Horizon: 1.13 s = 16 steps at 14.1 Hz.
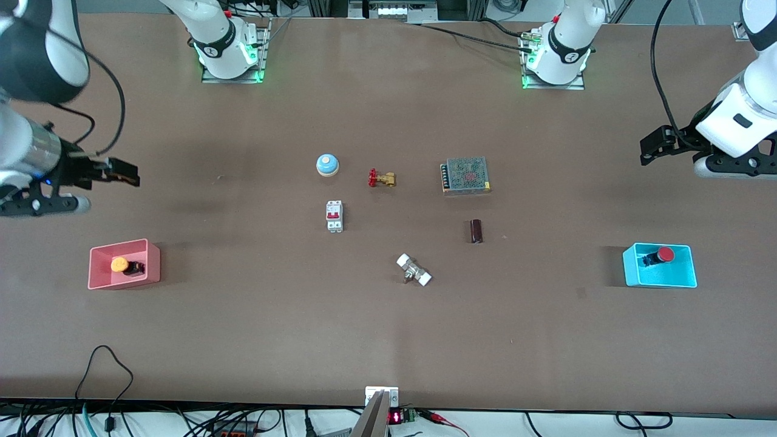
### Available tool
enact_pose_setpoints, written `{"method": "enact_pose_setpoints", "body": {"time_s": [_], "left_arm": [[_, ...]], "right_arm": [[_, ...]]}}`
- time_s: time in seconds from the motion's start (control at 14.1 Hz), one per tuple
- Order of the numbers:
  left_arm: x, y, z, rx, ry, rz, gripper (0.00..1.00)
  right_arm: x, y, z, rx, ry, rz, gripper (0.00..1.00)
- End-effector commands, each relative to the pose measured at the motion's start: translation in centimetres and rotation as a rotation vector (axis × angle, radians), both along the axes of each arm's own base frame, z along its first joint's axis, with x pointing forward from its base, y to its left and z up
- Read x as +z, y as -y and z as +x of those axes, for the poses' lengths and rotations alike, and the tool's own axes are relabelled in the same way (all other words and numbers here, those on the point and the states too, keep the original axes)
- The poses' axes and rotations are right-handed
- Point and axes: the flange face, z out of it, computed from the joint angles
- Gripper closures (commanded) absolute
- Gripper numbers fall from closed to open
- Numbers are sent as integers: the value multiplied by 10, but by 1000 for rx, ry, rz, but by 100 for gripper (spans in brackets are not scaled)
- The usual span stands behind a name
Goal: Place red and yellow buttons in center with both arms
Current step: 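Lower the right gripper to the yellow button while the left gripper reaches the red button, then close the right gripper on the yellow button while the left gripper grasps the red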
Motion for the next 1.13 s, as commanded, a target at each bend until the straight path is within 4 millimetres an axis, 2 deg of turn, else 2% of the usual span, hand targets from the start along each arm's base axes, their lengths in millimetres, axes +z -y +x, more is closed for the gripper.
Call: {"method": "enact_pose_setpoints", "body": {"time_s": [0.0,0.07,0.14,0.28,0.5,0.64,0.71,0.85,1.06], "left_arm": [[-9,-10,6,20,-28,-18,0],[-20,-22,21,41,-41,-17,0],[-46,-29,43,44,-76,-18,0],[-54,-76,65,77,-68,-18,0],[-120,-132,91,66,-79,10,0],[-156,-160,100,52,-69,8,0],[-176,-171,104,44,-70,5,0],[-223,-176,109,46,-83,0,0],[-265,-183,114,34,-65,1,0]], "right_arm": [[-29,32,19,35,32,-23,0],[-43,41,26,48,45,-47,0],[-59,50,33,55,54,-74,0],[-85,74,43,61,75,-84,0],[-125,93,59,93,131,-86,0],[-150,101,67,129,167,-84,0],[-160,106,69,124,177,-84,0],[-182,119,73,109,204,-85,0],[-200,125,75,99,224,-83,0]]}}
